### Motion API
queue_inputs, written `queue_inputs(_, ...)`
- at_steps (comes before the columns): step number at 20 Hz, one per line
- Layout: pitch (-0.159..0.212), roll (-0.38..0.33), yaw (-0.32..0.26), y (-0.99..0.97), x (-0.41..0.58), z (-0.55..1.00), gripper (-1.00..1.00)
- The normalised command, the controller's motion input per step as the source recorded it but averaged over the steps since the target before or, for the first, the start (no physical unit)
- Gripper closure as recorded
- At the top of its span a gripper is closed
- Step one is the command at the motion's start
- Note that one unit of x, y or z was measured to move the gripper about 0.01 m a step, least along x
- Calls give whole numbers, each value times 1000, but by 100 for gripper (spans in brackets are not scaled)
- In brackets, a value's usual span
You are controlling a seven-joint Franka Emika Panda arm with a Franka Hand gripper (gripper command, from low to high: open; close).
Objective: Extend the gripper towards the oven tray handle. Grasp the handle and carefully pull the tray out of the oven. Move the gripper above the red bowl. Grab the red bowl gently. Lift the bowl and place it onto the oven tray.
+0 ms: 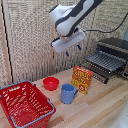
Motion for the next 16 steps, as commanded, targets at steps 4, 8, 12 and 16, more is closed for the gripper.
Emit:
queue_inputs(4,-47,226,0,350,64,-131,-100)
queue_inputs(8,-48,196,37,31,11,-452,-100)
queue_inputs(12,-42,218,57,-96,4,-625,-100)
queue_inputs(16,-68,236,42,-14,9,-574,-100)
